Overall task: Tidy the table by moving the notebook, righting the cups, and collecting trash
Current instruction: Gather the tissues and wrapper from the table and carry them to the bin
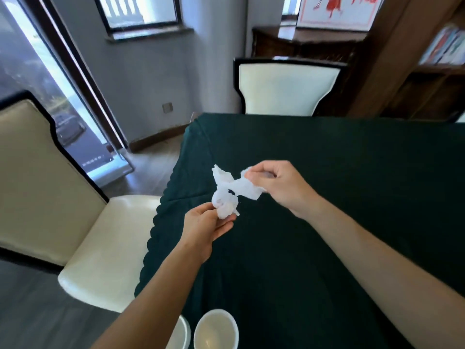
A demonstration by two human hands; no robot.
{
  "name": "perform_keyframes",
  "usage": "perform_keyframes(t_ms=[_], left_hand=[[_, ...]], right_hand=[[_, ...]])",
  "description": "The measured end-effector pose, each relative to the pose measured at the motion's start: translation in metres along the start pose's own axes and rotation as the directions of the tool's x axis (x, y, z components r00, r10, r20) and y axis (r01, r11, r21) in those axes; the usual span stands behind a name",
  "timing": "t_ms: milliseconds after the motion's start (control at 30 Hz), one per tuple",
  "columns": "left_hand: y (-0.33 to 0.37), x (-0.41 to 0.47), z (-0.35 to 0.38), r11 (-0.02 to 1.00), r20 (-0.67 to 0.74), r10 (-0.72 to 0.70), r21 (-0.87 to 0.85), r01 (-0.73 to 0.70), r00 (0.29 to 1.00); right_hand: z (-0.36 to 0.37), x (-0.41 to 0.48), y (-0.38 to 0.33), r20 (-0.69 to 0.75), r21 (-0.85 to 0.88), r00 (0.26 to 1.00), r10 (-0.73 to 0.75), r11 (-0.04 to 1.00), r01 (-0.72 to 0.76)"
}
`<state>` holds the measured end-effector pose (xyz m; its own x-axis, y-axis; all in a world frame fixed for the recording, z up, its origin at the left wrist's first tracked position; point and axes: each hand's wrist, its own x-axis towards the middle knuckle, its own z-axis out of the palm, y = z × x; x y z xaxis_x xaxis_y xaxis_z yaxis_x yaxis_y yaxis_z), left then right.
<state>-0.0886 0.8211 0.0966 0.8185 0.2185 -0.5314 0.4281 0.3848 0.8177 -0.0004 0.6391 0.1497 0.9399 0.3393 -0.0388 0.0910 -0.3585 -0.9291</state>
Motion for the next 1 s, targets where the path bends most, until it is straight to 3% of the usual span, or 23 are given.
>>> perform_keyframes(t_ms=[233, 433, 700, 1000], left_hand=[[0.001, -0.132, 0.033, 0.993, 0.229, 0.107, 0.019, -0.115, 0.967], [-0.030, -0.245, 0.064, 0.978, 0.385, 0.168, 0.049, -0.202, 0.907], [-0.086, -0.355, 0.124, 0.976, 0.591, 0.076, 0.120, -0.180, 0.803], [-0.178, -0.433, 0.241, 0.969, 0.797, -0.054, 0.188, -0.161, 0.602]], right_hand=[[-0.019, -0.164, -0.053, -0.082, -0.068, 0.997, 0.007, 0.998, -0.013], [-0.034, -0.302, -0.074, -0.248, -0.133, 0.969, -0.020, 0.991, -0.013], [-0.075, -0.448, -0.064, -0.506, -0.159, 0.862, -0.036, 0.986, -0.052], [-0.166, -0.582, -0.006, -0.719, -0.097, 0.695, 0.004, 0.990, -0.107]])
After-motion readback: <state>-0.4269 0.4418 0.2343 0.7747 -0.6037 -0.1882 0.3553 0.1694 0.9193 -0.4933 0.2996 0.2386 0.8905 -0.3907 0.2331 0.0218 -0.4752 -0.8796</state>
